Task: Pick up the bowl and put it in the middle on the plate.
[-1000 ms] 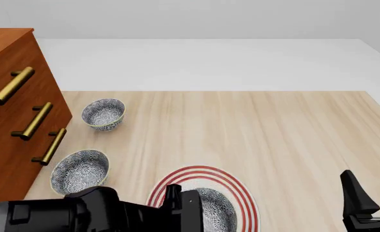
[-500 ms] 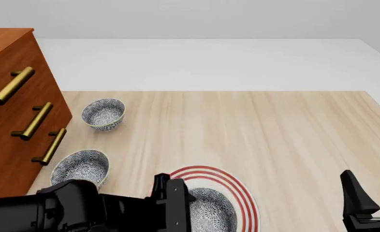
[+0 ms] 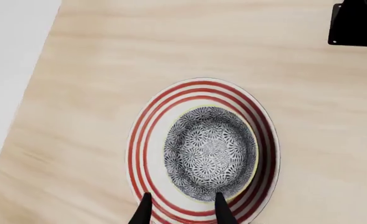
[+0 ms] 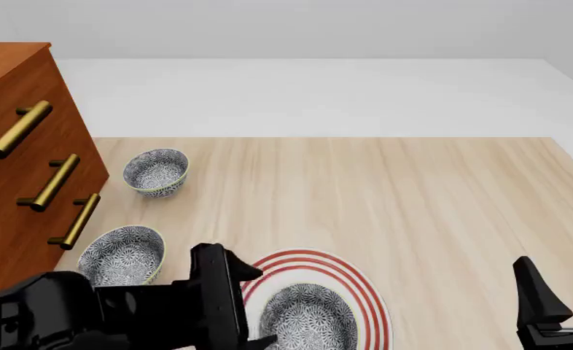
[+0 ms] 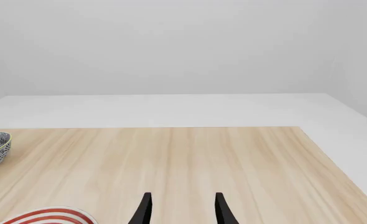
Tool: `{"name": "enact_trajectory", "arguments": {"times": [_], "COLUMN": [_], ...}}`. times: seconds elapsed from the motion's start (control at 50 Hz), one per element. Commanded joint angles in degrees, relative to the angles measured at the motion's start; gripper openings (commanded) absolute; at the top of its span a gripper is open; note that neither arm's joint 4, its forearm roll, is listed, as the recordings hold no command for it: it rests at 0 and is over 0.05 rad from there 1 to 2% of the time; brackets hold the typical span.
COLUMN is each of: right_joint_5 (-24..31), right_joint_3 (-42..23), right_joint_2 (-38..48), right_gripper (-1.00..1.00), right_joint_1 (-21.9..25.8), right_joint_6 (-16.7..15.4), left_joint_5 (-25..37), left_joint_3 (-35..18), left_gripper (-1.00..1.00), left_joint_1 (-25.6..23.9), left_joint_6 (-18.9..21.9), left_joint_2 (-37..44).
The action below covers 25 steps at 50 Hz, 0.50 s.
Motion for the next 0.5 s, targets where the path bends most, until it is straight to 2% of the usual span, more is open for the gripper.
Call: {"name": "enact_trajectory", "arguments": {"times": [0.02, 0.5], "right_joint_5": [0.00, 0.00], "right_joint_3": [0.00, 0.00], "right_joint_2": [0.01, 0.00], "right_gripper": [1.00, 1.00], "right_joint_1": [0.01, -0.02], "right_joint_6": [-0.01, -0.01], "left_joint_5": [-3.24, -2.82], "left_joint_3": [4.77, 8.98], "left_gripper": [1.00, 1.00], "left_joint_1": [4.88, 9.26], "left_joint_6": [-0.53, -4.00], "left_joint_2": [-4.79, -12.49]}}
